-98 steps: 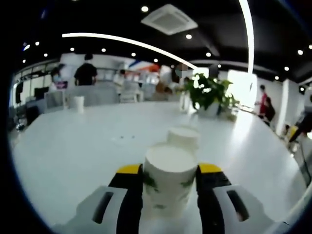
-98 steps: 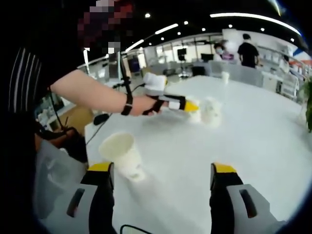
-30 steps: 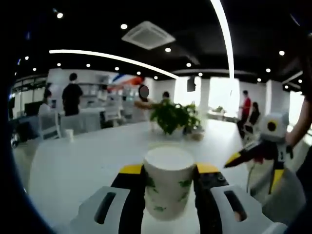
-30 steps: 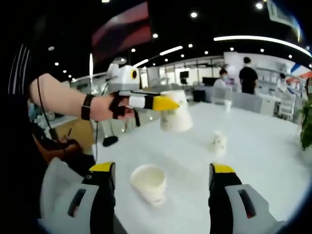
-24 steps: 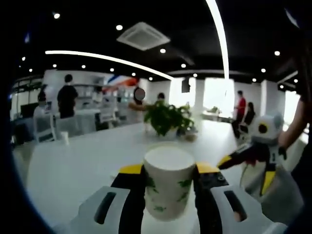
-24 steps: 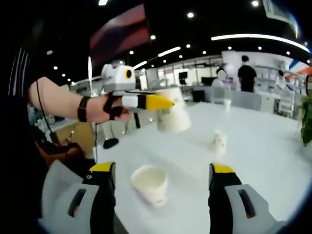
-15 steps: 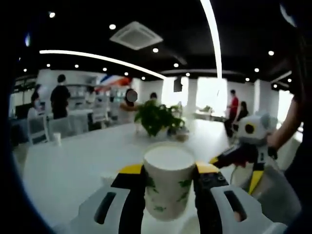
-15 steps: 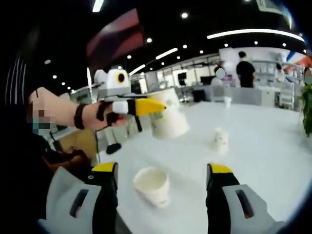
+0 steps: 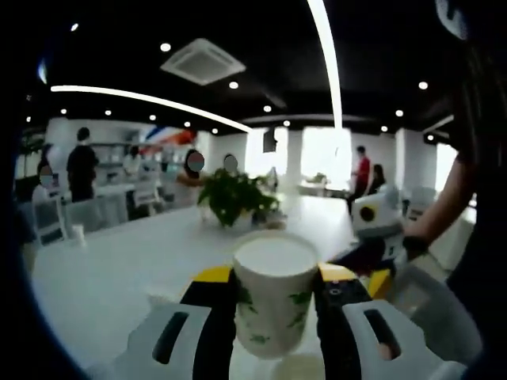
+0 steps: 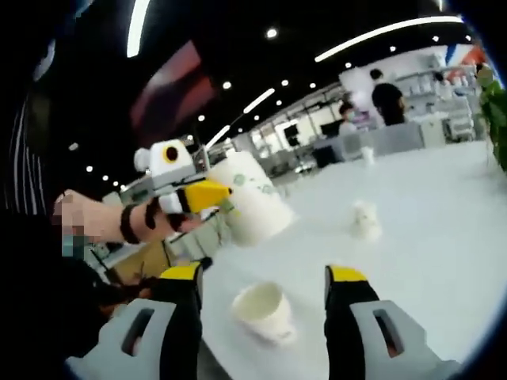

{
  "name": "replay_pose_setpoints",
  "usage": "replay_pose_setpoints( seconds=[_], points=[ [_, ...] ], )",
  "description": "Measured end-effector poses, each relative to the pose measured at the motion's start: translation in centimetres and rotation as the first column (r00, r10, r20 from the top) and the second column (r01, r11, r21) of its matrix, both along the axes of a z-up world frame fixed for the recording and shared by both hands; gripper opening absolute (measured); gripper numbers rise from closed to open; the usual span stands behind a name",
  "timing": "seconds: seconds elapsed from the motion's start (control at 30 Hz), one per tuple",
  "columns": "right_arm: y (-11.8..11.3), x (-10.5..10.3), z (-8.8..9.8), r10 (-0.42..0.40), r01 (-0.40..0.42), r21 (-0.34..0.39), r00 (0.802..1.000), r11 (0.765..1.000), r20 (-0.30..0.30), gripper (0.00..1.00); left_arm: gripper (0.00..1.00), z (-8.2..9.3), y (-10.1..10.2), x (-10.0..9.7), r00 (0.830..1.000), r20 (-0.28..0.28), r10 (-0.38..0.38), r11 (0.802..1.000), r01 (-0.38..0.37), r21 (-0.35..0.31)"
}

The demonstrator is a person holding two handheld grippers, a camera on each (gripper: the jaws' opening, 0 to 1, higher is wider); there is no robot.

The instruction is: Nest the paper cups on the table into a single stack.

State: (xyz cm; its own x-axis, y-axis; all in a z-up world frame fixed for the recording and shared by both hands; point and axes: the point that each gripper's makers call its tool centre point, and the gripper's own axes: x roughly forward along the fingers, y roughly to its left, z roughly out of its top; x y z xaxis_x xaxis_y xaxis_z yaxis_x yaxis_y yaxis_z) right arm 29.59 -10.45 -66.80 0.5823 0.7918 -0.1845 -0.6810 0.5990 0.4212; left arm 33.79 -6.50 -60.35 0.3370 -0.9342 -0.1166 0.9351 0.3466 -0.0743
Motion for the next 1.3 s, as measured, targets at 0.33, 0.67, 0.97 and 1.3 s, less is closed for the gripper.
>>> replay_pose_setpoints(
  seconds=[0.33, 0.67, 0.97, 1.3],
  points=[
    [-0.3, 0.9, 0.3, -0.022, 0.043, 0.186, 0.993, 0.982, -0.114, 0.51, 0.36, 0.3, -0.3, -1.0, 1.000, 0.001, -0.019, 1.000, 0.019, -0.010],
    [0.9, 1.5, 0.9, 0.034, 0.020, 0.299, 0.984, 0.954, -0.176, 0.38, 0.36, 0.7, -0.4, -1.6, 0.999, 0.002, -0.035, 0.999, 0.035, -0.021],
    [2.4, 0.6, 1.7, 0.132, -0.068, 0.330, 0.976, 0.941, -0.175, 0.25, 0.37, 0.6, -0.2, -1.9, 0.999, -0.011, -0.047, 0.999, 0.046, -0.023],
    [2.7, 0.1, 1.9, 0.182, -0.112, 0.347, 0.967, 0.931, -0.177, 0.17, 0.37, 0.4, -0.1, -2.3, 0.998, -0.023, -0.056, 0.998, 0.055, -0.044]
  ],
)
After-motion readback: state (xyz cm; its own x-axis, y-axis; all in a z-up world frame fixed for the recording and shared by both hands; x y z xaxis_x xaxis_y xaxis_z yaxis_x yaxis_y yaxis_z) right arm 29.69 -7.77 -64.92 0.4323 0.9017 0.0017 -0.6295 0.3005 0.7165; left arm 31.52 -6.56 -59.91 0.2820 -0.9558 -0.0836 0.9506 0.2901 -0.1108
